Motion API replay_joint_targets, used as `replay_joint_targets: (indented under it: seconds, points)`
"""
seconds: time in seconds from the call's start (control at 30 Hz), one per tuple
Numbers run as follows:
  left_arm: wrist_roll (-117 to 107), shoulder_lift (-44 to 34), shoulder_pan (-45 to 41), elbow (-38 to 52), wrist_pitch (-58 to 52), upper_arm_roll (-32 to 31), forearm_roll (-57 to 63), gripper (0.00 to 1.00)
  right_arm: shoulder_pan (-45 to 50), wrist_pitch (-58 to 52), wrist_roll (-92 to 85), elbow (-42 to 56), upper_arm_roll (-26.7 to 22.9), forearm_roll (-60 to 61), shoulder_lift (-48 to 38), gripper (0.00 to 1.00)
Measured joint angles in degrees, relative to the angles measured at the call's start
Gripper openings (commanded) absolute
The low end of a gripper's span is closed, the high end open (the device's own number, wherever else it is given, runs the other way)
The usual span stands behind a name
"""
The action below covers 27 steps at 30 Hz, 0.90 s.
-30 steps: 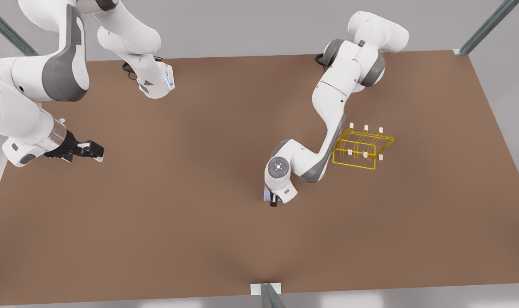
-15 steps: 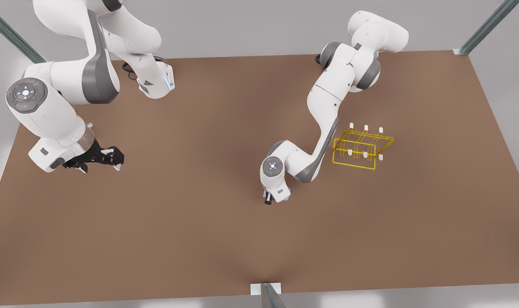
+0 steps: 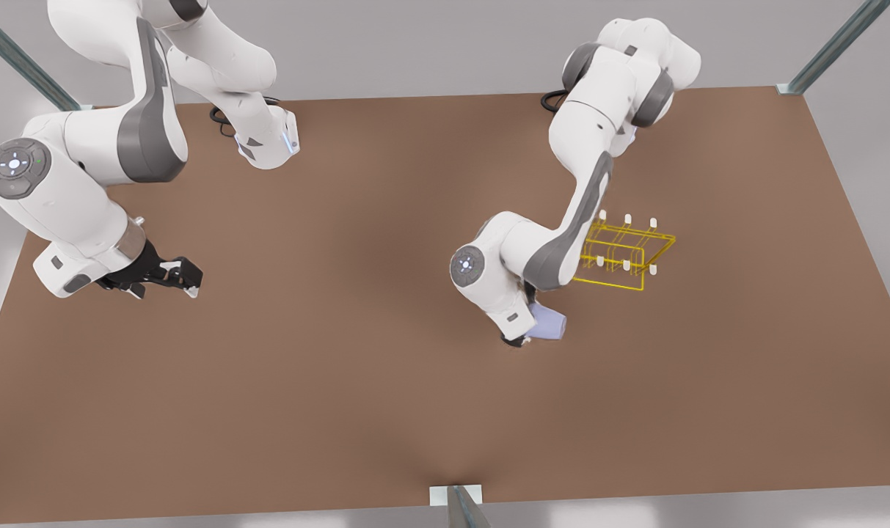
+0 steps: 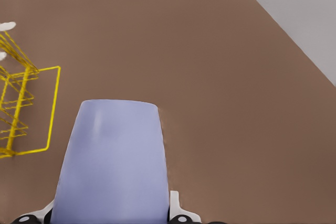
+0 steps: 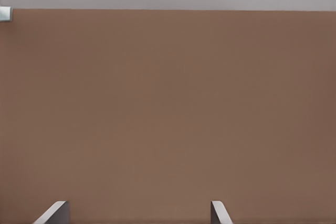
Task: Place the cup on the cup holder
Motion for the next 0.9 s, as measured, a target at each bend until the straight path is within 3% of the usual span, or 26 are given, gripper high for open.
replay_joint_targets:
  seconds: [0.1, 0.27, 0.4, 0.6, 0.9]
  points:
    - [0.2, 1.2, -3.5, 0.3, -13.5, 4.0, 3.4, 0.77, 0.0, 0.0, 0.3, 0.0, 0.0, 0.0, 0.0, 1.0]
    - [-0.1, 4.2, -4.3, 1.8, -30.6, 5.6, 4.3, 0.77, 0.1, 0.1, 0.7, 0.0, 0.0, 0.0, 0.1, 1.0]
    - [-0.8, 8.5, -7.1, 2.7, -39.0, 12.9, 4.0, 0.78, 0.2, 0.1, 0.9, 0.0, 0.0, 0.1, 0.1, 1.0]
    - [-2.2, 10.7, -7.2, 3.8, -42.5, 16.8, 4.4, 0.78, 0.0, -0.7, 1.1, 0.4, 0.0, 0.1, -0.6, 1.0]
    - [-4.2, 12.9, -6.1, 3.5, -39.0, 17.4, 7.5, 0.78, 0.0, -1.5, 1.2, 0.7, 0.0, 0.0, -0.6, 1.0]
